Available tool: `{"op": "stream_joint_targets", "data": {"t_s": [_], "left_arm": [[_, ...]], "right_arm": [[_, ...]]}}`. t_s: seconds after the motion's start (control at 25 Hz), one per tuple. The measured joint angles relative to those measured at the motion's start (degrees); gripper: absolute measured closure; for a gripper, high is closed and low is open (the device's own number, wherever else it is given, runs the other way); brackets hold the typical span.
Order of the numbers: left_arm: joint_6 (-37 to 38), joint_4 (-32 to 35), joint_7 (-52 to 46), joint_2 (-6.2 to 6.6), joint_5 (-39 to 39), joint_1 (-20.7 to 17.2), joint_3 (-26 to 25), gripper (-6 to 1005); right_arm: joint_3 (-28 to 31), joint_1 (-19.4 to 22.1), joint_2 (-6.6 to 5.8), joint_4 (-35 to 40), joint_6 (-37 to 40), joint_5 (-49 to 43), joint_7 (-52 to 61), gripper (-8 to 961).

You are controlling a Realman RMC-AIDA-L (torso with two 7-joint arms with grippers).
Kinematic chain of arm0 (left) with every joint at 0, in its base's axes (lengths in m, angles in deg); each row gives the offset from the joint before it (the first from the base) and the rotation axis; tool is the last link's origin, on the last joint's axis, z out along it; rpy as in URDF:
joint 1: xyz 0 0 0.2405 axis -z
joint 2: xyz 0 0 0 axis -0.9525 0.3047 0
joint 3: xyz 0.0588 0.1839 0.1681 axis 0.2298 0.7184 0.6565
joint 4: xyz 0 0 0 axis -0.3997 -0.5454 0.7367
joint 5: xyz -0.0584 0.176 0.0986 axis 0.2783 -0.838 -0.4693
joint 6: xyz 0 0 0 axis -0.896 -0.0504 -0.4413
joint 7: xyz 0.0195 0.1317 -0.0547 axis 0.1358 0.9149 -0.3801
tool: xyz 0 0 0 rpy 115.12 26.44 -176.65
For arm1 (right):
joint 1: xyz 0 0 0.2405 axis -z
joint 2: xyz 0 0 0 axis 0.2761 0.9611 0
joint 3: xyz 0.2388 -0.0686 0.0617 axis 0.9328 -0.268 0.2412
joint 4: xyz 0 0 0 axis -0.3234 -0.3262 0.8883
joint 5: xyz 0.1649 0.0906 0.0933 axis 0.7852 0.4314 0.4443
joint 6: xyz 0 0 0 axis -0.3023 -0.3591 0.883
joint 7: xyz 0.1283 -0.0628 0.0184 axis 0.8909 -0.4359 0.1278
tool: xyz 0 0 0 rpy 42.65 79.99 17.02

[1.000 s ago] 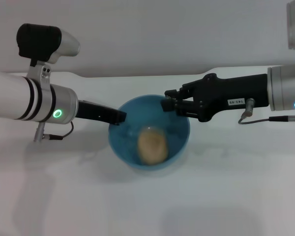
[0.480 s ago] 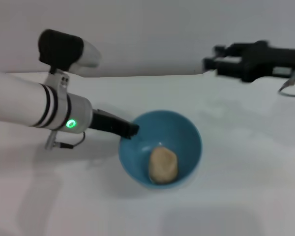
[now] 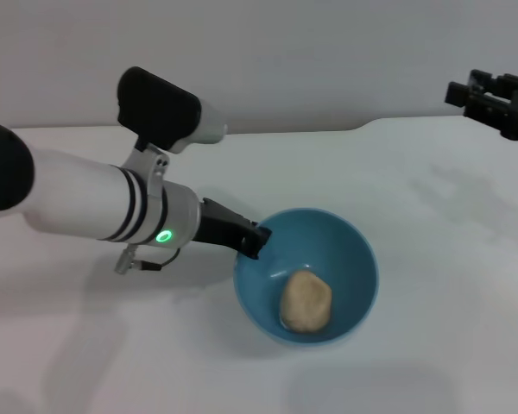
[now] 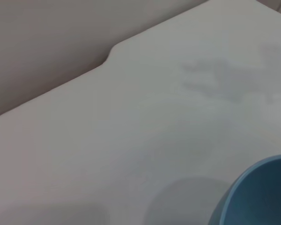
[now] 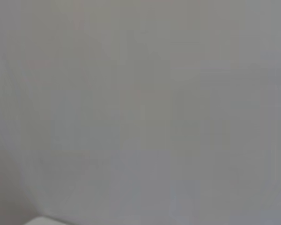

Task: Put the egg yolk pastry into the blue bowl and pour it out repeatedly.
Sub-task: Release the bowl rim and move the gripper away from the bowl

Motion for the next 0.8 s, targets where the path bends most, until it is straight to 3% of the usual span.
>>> {"op": "stream_joint_targets", "data": {"t_s": [0.16, 0.4, 0.64, 0.8], "left_arm": [[2.58, -1.73, 0.0, -0.11, -0.22, 1.29, 2.86, 970], [2.69, -5.48, -0.29, -0.17, 0.11, 3.57, 2.96, 969], [3.72, -6.12, -0.39, -0.16, 0.25, 3.79, 2.57, 902], [4.09, -5.05, -0.41, -0.13, 0.37, 3.53, 2.29, 768]], "right_arm": [[0.05, 0.58, -0.02, -0.37, 0.0, 0.6, -1.38, 501], [-0.22, 0.47, -0.1, -0.81, -0.51, 0.51, -2.2, 501], [-0.55, 0.18, -0.09, -1.32, -0.63, 0.5, -4.11, 502], [-0.23, 0.16, -0.11, -1.35, -0.7, 0.5, -4.28, 503]]}}
